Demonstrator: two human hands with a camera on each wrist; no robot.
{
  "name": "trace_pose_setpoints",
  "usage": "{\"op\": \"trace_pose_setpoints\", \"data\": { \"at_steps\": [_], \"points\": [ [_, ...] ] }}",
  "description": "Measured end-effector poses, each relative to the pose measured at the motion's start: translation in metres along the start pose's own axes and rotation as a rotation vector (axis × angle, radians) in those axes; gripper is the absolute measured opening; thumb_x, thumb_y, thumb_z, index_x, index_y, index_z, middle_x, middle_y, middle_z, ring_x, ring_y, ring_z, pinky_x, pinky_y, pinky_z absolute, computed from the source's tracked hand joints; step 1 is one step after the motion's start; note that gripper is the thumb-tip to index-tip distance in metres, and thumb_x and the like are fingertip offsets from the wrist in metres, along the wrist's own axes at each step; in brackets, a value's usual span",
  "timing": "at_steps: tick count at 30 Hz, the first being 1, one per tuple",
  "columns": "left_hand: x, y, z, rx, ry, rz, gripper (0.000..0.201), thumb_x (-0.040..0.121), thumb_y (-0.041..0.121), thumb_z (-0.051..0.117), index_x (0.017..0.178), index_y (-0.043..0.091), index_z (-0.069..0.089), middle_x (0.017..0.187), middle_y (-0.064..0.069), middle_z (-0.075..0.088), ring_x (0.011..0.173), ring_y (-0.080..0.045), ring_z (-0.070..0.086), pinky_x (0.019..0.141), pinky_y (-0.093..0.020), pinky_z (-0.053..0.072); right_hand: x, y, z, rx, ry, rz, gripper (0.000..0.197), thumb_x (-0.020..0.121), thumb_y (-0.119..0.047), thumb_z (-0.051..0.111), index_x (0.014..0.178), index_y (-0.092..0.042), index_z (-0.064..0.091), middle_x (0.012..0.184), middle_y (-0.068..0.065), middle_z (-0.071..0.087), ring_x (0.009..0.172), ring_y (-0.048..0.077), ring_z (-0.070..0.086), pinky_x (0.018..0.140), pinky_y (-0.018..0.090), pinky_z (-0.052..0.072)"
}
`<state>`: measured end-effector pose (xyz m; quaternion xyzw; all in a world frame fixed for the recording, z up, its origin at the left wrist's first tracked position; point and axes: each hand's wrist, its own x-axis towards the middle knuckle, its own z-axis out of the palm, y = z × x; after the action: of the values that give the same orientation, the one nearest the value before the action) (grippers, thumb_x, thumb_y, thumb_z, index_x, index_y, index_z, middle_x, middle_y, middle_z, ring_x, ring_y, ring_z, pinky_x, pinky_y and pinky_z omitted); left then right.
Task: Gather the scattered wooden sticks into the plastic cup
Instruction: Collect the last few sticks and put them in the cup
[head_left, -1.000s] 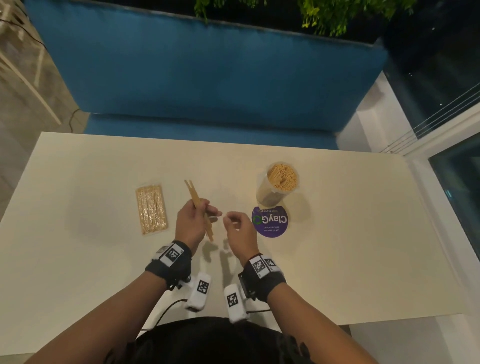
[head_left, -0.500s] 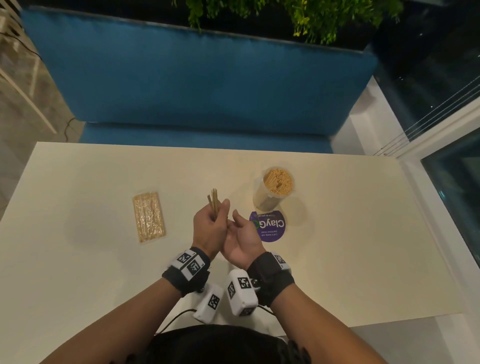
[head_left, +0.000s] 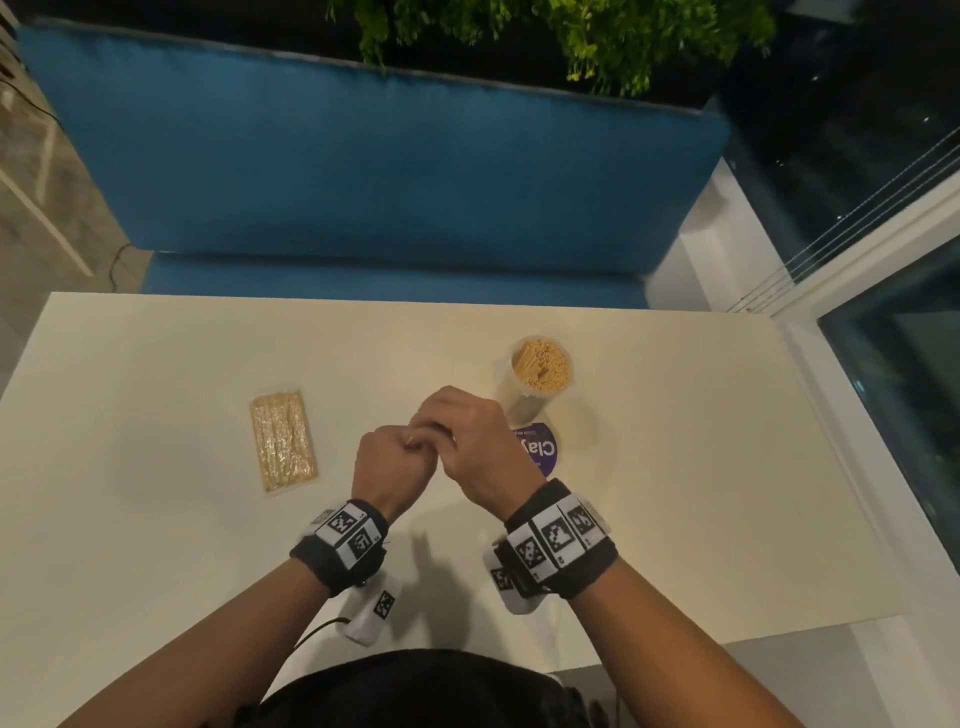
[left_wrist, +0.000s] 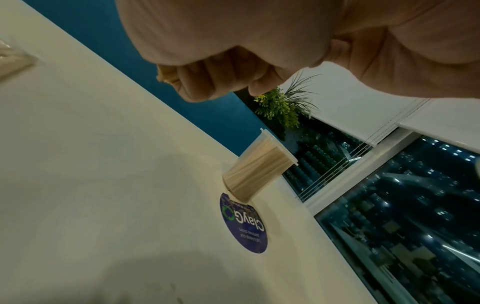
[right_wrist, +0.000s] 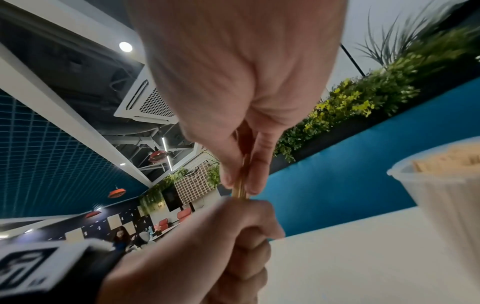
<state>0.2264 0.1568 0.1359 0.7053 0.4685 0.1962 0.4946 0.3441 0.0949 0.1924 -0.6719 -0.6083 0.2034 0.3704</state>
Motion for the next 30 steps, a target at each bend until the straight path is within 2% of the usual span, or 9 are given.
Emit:
{"op": "trace_pose_setpoints", "data": {
  "at_steps": [5,8,11,14,17,20,23,28,30],
  "points": [
    [0.002,0.004,0.003,-0.032,0.011,0.098,0.032,0.074,0.034,0.046,0.048,0.020,0.034,0.043,0.004,0.023,0.050,-0.017,0.022,0.051,-0.034,0.024,-0.009,-0.005,-0.002,-0.003,0.186,0.062,0.017,0.090,0.005,0.064,0.097,-0.004,0.077,0.096,0.006,0.070,0.086,0.013,0.064,0.081,0.019,0.051],
    [0.006,0.008,0.007,0.003,-0.038,0.152,0.034,0.077,0.040,0.049,0.051,0.021,0.036,0.045,0.003,0.028,0.049,-0.017,0.026,0.050,-0.035,0.029,-0.010,-0.001,-0.018,0.005,0.177,0.130,0.014,0.088,0.005,0.068,0.089,-0.006,0.078,0.086,0.001,0.071,0.076,0.004,0.062,0.074,0.009,0.045],
    [0.018,0.014,0.018,0.043,-0.073,0.160,0.037,0.086,0.041,0.067,0.063,0.019,0.048,0.051,0.006,0.046,0.050,-0.015,0.042,0.054,-0.034,0.043,-0.006,0.012,-0.058,0.018,0.248,0.262,0.014,0.089,0.002,0.070,0.091,-0.007,0.080,0.080,-0.003,0.071,0.071,0.003,0.064,0.072,0.011,0.048],
    [0.036,0.021,0.033,0.080,-0.156,0.116,0.030,0.082,0.049,0.078,0.093,0.027,0.061,0.087,0.009,0.065,0.077,-0.012,0.061,0.068,-0.026,0.050,0.003,0.034,-0.114,-0.021,0.405,0.344,0.013,0.090,0.000,0.073,0.092,-0.011,0.080,0.083,0.000,0.074,0.073,0.007,0.068,0.076,0.012,0.054],
    [0.061,0.026,0.059,0.192,-0.253,0.032,0.075,0.074,0.053,0.084,0.132,0.020,0.051,0.122,0.000,0.057,0.108,-0.019,0.059,0.088,-0.031,0.052,0.013,0.061,-0.154,-0.125,0.516,0.329,0.011,0.092,0.001,0.072,0.094,-0.007,0.079,0.080,0.003,0.072,0.070,0.006,0.066,0.070,0.006,0.050],
    [0.081,0.043,0.083,0.201,-0.280,-0.005,0.112,0.065,0.054,0.089,0.153,0.014,0.031,0.148,-0.005,0.044,0.132,-0.022,0.048,0.108,-0.041,0.046,0.025,0.085,-0.159,-0.209,0.481,0.332,0.011,0.094,-0.001,0.070,0.097,-0.006,0.079,0.085,0.002,0.071,0.073,0.008,0.064,0.074,0.012,0.051],
    [0.092,0.057,0.102,0.125,-0.265,0.067,0.099,0.061,0.048,0.094,0.142,0.023,0.042,0.135,0.012,0.049,0.123,-0.011,0.051,0.105,-0.035,0.045,0.035,0.104,-0.146,-0.267,0.383,0.277,0.012,0.093,0.001,0.069,0.096,-0.004,0.079,0.093,0.004,0.073,0.082,0.011,0.065,0.080,0.016,0.052],
    [0.097,0.059,0.116,0.053,-0.220,0.089,0.071,0.065,0.040,0.092,0.118,0.035,0.046,0.116,0.010,0.063,0.100,-0.011,0.063,0.086,-0.033,0.053,0.034,0.130,-0.108,-0.458,0.014,0.200,0.015,0.094,-0.007,0.066,0.102,-0.009,0.078,0.106,0.008,0.072,0.099,0.025,0.058,0.092,0.040,0.050],
    [0.096,0.060,0.116,0.032,-0.209,0.088,0.072,0.065,0.042,0.090,0.121,0.035,0.046,0.115,0.010,0.064,0.098,-0.010,0.064,0.083,-0.030,0.053,0.024,0.134,-0.102,-0.502,0.089,0.186,0.024,0.098,-0.013,0.061,0.118,-0.011,0.074,0.125,0.004,0.069,0.115,0.024,0.054,0.101,0.040,0.046]
  ]
}}
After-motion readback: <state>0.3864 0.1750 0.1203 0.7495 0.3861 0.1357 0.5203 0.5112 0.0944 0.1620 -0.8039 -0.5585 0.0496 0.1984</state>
